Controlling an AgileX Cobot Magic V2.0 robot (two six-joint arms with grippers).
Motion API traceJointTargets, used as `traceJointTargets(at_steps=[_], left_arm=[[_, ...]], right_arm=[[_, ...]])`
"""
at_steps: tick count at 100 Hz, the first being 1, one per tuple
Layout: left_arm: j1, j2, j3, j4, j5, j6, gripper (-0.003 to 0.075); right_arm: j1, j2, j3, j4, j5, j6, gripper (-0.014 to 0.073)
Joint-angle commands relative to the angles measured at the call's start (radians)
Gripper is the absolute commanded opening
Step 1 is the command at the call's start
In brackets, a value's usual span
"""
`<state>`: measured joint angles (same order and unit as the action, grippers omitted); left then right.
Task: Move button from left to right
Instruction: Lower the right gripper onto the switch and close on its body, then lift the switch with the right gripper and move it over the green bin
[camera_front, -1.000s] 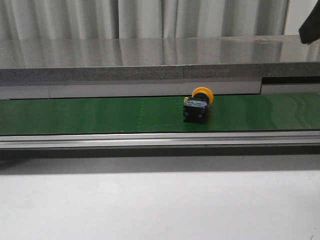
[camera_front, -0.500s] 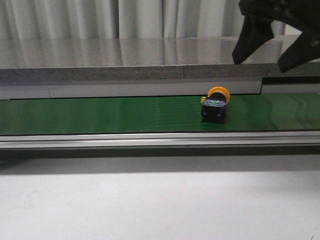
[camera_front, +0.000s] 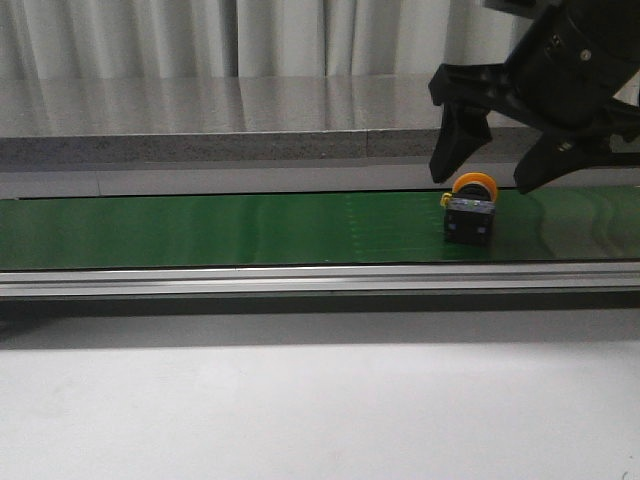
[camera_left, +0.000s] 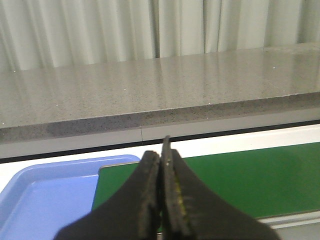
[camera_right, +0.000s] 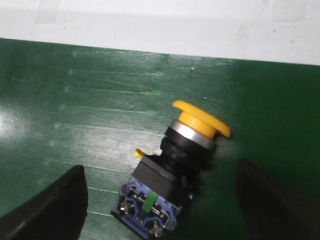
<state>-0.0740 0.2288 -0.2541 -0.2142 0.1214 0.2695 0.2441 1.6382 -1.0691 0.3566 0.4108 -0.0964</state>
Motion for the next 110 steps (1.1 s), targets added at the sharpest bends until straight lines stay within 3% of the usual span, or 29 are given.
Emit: traceJointTargets(at_steps=[1, 17, 37, 44, 84, 110], left_arm=[[-0.01, 0.01, -0.027, -0.012, -0.086, -0.005, -0.0019], [-0.01, 0.01, -0.027, -0.012, -0.086, -0.005, -0.0019], [-0.01, 0.01, -0.027, -0.012, -0.086, -0.005, -0.0019], [-0.01, 0.01, -0.027, -0.012, -0.086, -0.005, -0.0019], [-0.01, 0.01, -0.027, -0.012, -0.086, -0.005, -0.0019], [-0.01, 0.01, -0.027, -0.012, -0.086, -0.005, -0.0019]], right_arm=[[0.001, -0.015, -0.032, 0.002, -0.058, 0.001, 0.0602], [0.001, 0.025, -0.032, -0.01, -0.054, 0.001, 0.057], [0.001, 0.025, -0.032, -0.017, -0.046, 0.001, 0.0279], [-0.001, 0.025, -0.032, -0.019, -0.039, 0.001, 0.023], [-0.029, -0.019, -0.179, -0.099, 0.157, -0.002, 0.0227], [-0.215, -0.069, -0.279, -0.169, 0.278, -0.081, 0.0227]])
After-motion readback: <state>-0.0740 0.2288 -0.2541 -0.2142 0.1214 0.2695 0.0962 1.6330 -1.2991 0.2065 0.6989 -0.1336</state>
